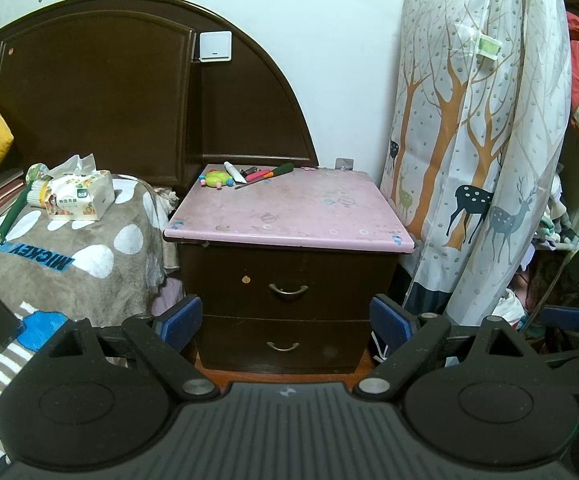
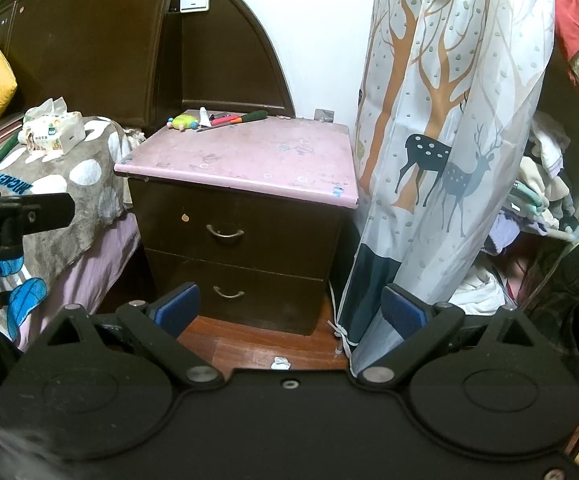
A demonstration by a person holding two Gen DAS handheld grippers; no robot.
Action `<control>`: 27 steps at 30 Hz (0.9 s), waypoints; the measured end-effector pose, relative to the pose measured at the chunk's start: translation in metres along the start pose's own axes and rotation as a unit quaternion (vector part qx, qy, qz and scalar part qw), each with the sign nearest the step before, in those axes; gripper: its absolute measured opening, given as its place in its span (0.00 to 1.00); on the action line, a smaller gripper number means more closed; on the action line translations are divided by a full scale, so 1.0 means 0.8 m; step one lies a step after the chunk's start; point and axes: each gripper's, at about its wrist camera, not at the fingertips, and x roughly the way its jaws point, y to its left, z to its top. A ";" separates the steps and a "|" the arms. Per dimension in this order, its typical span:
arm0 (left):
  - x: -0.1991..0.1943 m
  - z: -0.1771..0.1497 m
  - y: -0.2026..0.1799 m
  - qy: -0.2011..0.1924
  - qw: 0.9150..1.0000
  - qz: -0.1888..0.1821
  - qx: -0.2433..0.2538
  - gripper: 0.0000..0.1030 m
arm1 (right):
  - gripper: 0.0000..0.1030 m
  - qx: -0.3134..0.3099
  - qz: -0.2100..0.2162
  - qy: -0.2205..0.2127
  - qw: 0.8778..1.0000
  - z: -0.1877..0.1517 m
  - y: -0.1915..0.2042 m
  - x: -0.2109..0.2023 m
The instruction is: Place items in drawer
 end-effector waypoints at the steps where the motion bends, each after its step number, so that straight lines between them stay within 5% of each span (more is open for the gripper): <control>1: 0.000 0.000 0.000 0.000 1.000 0.000 0.000 0.89 | 0.95 0.000 0.000 0.000 1.000 0.000 0.000 0.000; 27: 0.038 0.005 0.002 0.023 1.000 -0.011 -0.012 0.89 | 0.95 0.001 0.009 0.015 1.000 0.005 -0.001 0.042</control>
